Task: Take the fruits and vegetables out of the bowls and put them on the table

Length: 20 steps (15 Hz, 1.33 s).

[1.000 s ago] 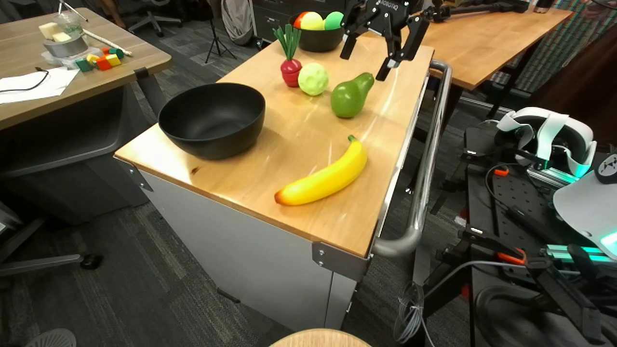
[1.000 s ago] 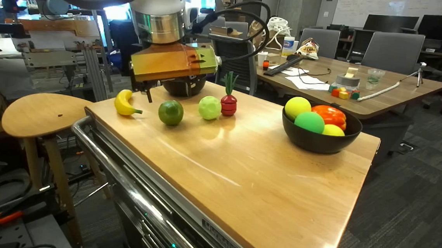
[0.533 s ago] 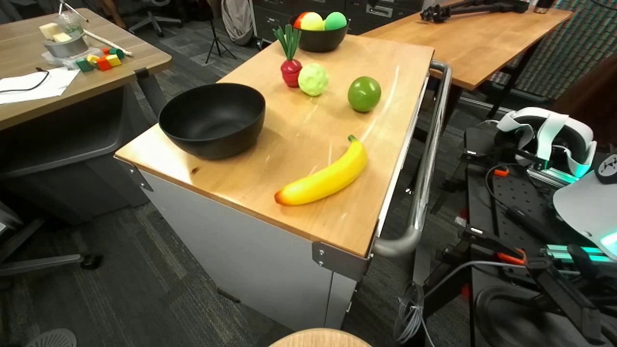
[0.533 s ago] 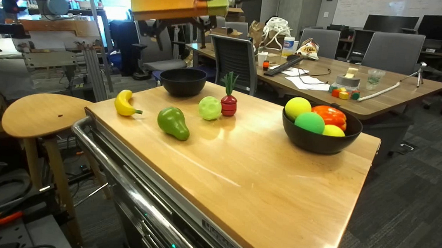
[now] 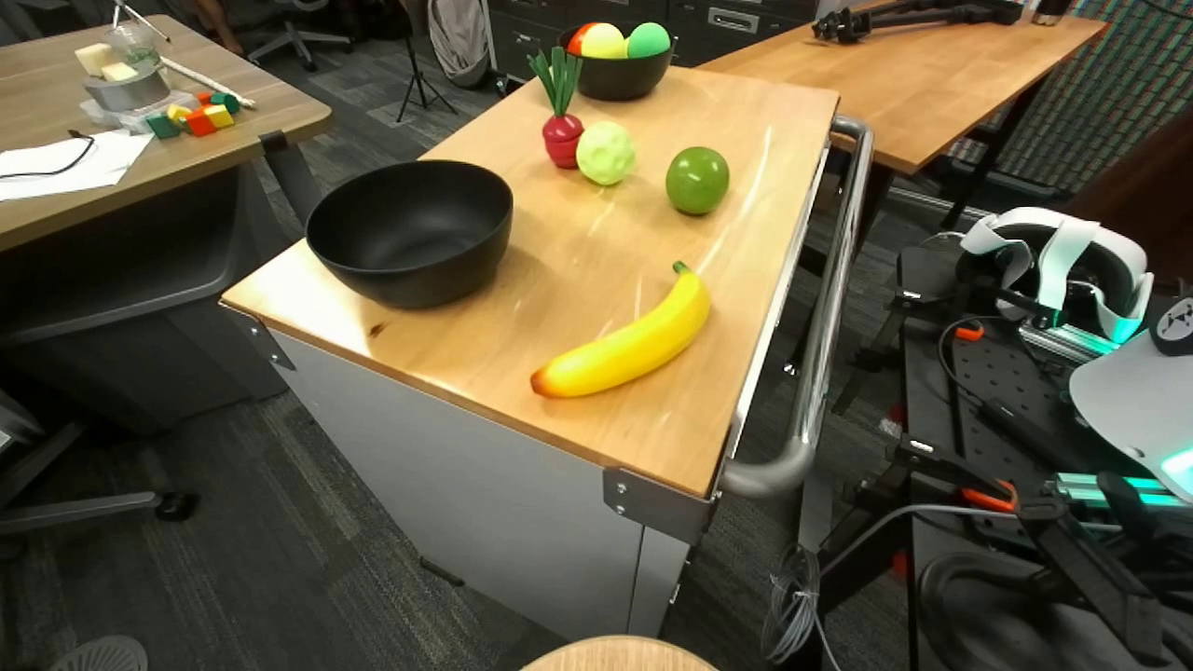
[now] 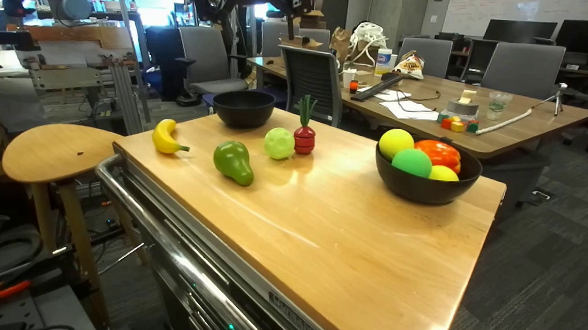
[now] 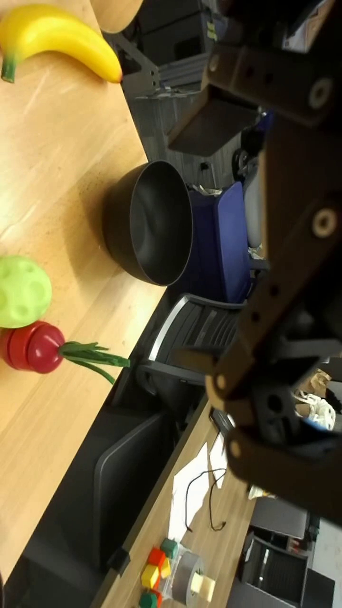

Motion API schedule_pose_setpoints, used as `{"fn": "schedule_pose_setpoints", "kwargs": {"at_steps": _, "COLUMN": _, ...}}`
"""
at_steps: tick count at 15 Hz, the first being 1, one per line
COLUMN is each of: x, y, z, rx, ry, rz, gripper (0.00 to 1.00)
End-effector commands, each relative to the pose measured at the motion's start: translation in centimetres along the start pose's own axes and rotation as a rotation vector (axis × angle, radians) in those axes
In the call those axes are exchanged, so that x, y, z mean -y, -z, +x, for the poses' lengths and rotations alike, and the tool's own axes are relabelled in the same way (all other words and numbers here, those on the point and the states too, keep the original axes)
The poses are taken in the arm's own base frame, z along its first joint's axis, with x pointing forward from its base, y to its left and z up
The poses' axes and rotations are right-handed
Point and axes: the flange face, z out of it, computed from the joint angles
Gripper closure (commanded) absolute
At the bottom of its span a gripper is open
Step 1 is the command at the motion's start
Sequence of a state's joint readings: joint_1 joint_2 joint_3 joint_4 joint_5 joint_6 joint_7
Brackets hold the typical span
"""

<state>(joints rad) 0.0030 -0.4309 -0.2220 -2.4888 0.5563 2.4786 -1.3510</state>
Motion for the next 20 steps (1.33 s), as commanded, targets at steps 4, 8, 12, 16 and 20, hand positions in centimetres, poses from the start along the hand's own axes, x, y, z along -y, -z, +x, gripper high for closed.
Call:
{"fn": "schedule_pose_setpoints", "kwargs": {"at_steps": 4, "x": -3.9, "y": 1.4, "z": 0.8, "rx": 0.052, "ry": 0.027, "rz": -0.051, "gripper": 0.00}}
{"fn": "schedule_pose_setpoints", "kwargs": {"at_steps": 8, "x": -10.8, "y": 2.3, "z": -0.7, "rx": 0.205, "ry": -0.082, "rz": -0.100, "gripper": 0.00}}
{"fn": "schedule_pose_setpoints", "kwargs": {"at_steps": 12, "x": -17.0, "y": 0.9, "z": -2.5, "rx": 0.229, "ry": -0.227, "rz": -0.161, "gripper": 0.00}}
{"fn": "schedule_pose_setpoints", "kwargs": {"at_steps": 16, "x": -16.3, "y": 0.2, "z": -3.5, "rx": 0.253, "ry": -0.214, "rz": -0.146, "gripper": 0.00}}
{"fn": "schedule_pose_setpoints", "kwargs": {"at_steps": 20, "x": -16.7, "y": -0.5, "z": -3.5, "rx": 0.215, "ry": -0.243, "rz": -0.122, "gripper": 0.00}}
